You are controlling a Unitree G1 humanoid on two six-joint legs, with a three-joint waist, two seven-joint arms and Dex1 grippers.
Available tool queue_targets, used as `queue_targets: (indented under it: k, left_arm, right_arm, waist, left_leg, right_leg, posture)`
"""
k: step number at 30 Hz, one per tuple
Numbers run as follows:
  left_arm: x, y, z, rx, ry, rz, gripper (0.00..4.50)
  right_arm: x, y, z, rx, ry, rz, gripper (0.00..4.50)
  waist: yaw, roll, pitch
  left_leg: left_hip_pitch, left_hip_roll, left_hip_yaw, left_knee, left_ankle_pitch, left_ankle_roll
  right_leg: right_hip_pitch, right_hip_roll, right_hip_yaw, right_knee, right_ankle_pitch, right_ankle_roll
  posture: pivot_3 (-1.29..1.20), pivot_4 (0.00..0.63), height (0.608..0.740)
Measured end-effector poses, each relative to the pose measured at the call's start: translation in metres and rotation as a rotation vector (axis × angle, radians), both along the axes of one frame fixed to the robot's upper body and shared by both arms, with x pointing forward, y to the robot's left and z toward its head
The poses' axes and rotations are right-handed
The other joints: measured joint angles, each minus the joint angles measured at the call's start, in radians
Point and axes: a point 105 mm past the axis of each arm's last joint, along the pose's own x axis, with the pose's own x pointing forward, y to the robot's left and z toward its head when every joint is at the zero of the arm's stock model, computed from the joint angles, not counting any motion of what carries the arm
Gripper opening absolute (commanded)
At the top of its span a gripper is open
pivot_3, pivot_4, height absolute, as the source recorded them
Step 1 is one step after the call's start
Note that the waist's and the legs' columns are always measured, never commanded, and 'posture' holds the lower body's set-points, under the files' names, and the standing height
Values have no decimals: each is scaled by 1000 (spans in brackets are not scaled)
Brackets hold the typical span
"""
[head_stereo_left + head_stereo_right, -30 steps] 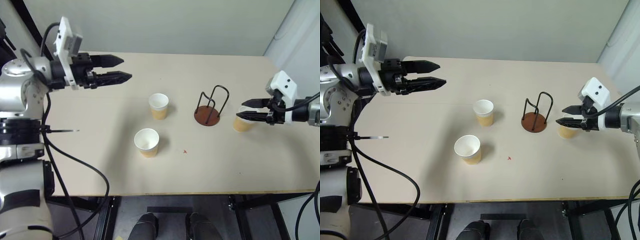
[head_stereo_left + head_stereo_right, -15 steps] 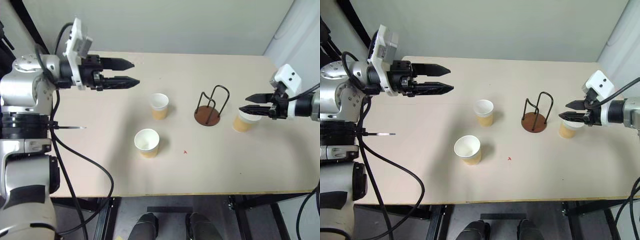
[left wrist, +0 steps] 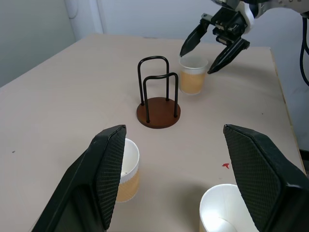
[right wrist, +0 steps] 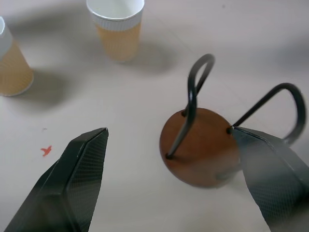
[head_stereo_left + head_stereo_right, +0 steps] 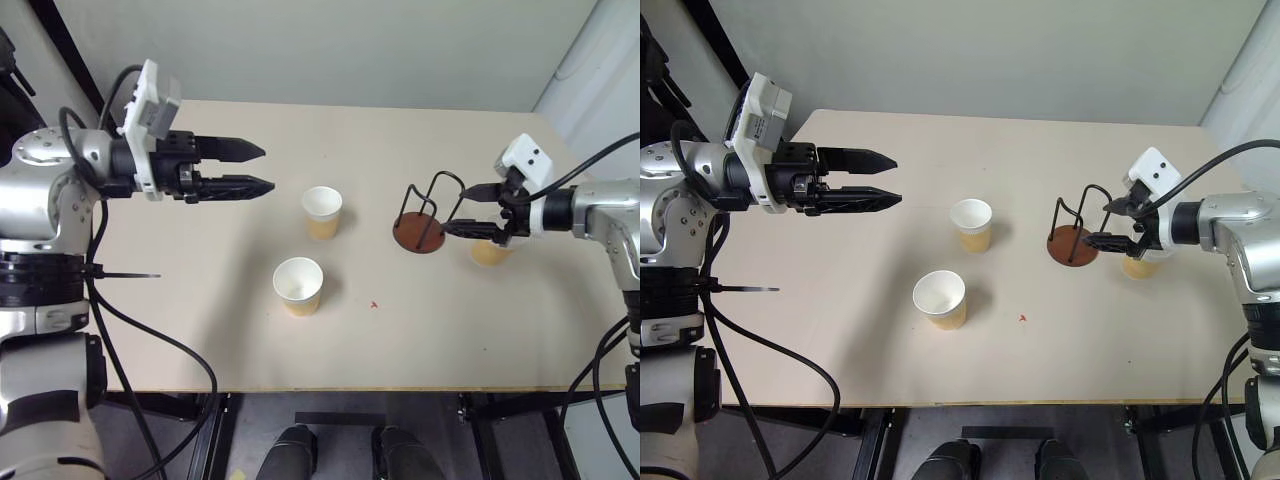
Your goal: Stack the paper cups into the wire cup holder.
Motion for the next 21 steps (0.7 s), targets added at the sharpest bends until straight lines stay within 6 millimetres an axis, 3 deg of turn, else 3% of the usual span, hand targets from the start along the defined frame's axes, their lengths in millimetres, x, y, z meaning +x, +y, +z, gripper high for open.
queue_targets:
  k: [14,21]
  left_arm:
    - [0,0,1,4,-3,3,3471]
    - [0,2,2,9,-7,11,3471]
  right_arm:
    - [21,-2,-20,-23,5,-34,4220]
    - [31,1,-21,-12,-13,-35,4220]
  waist:
    - [-3,0,0]
    - [-5,0,0]
  left_leg:
    - [0,0,0,-1,0,0]
    - [0,0,0,-1,0,0]
  right_leg:
    - [0,0,0,0,0,0]
    - [-1,0,0,0,0,0]
  posture:
    - [0,150,740]
    - [0,150,740]
